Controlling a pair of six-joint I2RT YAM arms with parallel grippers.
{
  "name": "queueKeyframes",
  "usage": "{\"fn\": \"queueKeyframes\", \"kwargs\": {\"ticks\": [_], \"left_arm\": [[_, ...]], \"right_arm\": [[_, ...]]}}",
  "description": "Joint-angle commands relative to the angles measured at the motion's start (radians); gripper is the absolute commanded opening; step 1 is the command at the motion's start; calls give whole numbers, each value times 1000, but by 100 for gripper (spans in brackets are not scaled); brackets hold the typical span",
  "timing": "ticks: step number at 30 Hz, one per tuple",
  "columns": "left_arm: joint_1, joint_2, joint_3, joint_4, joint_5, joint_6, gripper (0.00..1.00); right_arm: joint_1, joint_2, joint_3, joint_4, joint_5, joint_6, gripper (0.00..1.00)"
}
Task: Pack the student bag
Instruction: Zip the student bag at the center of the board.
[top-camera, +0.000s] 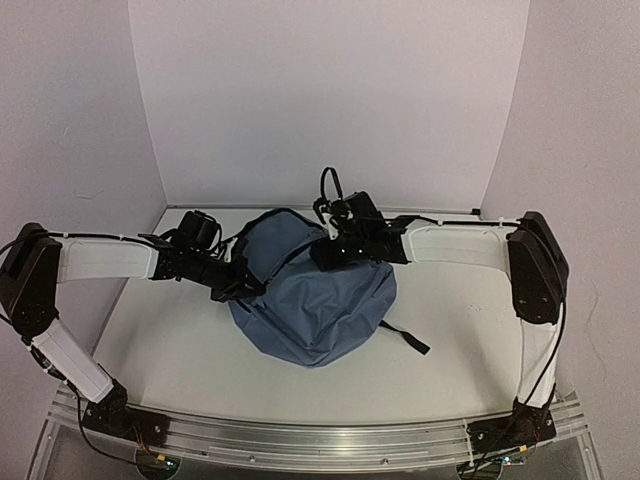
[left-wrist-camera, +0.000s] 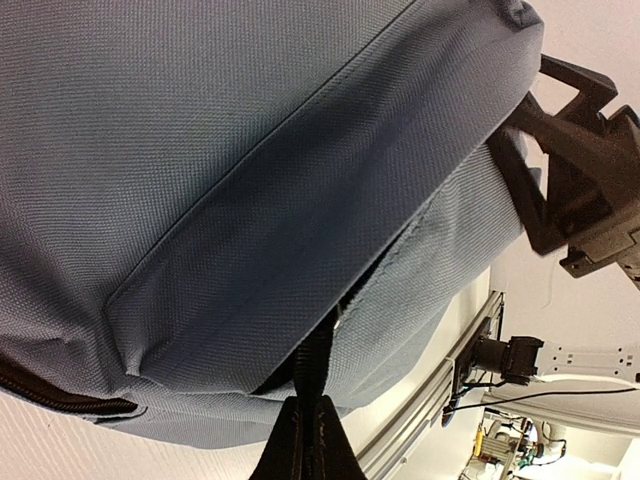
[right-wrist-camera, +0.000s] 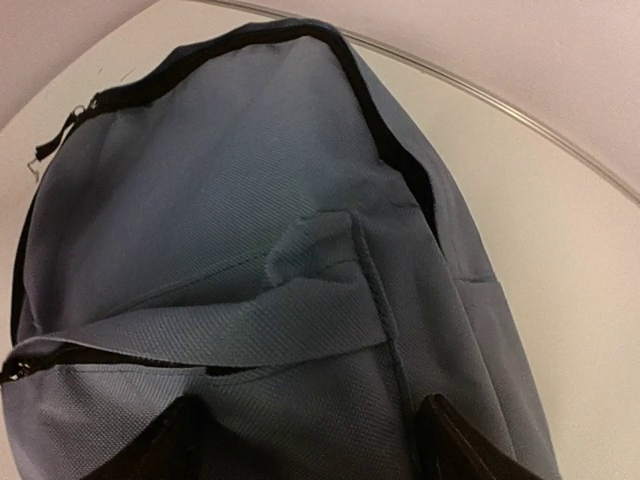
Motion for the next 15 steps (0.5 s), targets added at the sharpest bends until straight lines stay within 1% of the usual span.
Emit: {"fn": "queueKeyframes", "kwargs": {"ticks": [1, 4, 5, 8, 10, 15], "left_arm": [[-2, -21, 33, -6, -14, 3, 0], [-6, -28, 17, -3, -55, -9, 0], [-10, -32, 12, -6, -76, -12, 0], [-22, -47, -10, -13, -146, -23, 0], [-29, -51, -26, -15, -178, -32, 0], [-59, -47, -72, 2, -208, -67, 0]], "right_arm": [[0, 50, 95, -2, 39, -57, 36], [0, 65, 108, -2, 80, -45, 7], [1, 67, 112, -2, 115, -31, 1], [-2, 59, 103, -2, 186, 16, 0], [-6, 46, 92, -2, 201, 50, 0], [-23, 23, 76, -5, 227, 146, 0]]}}
